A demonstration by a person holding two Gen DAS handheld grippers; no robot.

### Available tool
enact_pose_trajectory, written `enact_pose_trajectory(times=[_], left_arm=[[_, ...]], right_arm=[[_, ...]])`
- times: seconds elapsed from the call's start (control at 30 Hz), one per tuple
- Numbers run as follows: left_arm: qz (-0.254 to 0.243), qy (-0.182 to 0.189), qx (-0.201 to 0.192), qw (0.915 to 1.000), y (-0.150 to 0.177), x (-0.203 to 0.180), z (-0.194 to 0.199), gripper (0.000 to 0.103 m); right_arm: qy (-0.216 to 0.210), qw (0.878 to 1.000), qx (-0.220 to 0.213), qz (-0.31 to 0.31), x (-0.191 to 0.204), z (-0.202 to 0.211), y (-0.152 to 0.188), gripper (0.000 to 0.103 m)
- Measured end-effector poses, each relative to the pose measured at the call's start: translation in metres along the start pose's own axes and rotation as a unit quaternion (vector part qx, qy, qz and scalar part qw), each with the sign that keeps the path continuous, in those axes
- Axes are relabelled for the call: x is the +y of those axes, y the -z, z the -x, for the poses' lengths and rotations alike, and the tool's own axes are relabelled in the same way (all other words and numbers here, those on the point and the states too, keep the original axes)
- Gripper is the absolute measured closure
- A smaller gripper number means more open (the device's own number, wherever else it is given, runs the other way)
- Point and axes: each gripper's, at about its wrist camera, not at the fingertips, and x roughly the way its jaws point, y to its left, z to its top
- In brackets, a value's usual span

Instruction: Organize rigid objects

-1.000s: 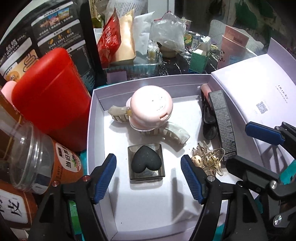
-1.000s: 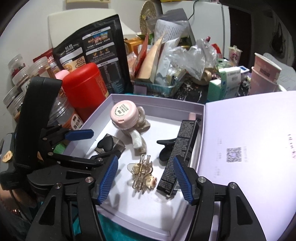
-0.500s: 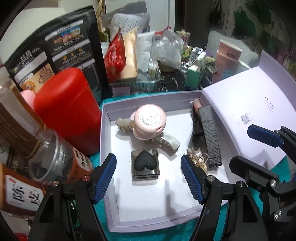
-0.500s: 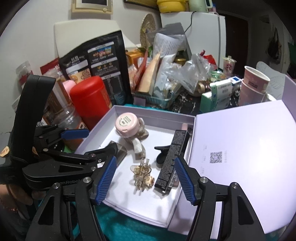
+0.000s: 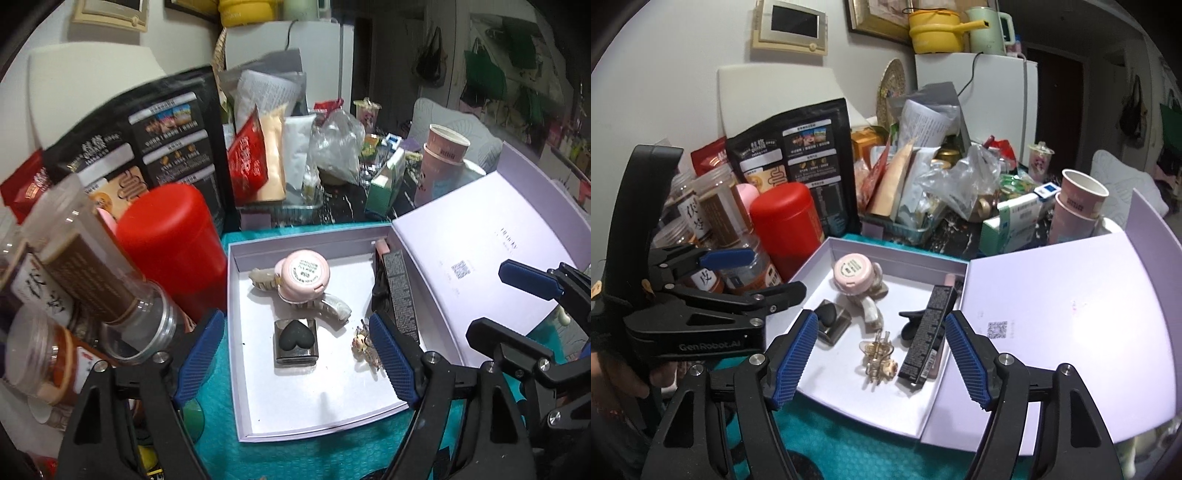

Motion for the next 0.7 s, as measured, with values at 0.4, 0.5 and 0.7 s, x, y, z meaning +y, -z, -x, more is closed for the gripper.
enact_pose_trajectory(times=[0.4, 0.5, 0.7], left_arm=[[0.003, -0.017, -0.044, 0.9989, 0.009, 0.003, 0.051, 0.022], [0.004, -0.020, -0.050, 0.9986, 0.015, 0.003, 0.063, 0.022], [0.005, -0.021, -0.058, 0.9981, 0.030, 0.001, 0.082, 0.022]], right_arm=[[0.018, 0.999, -0.038, 0.004, 0.017, 0.045, 0.001, 0.024], [0.018, 0.999, -0.045, 0.005, 0.023, 0.056, 0.006, 0.023], [0.022, 0.998, -0.056, 0.004, 0.034, 0.076, 0.019, 0.021]])
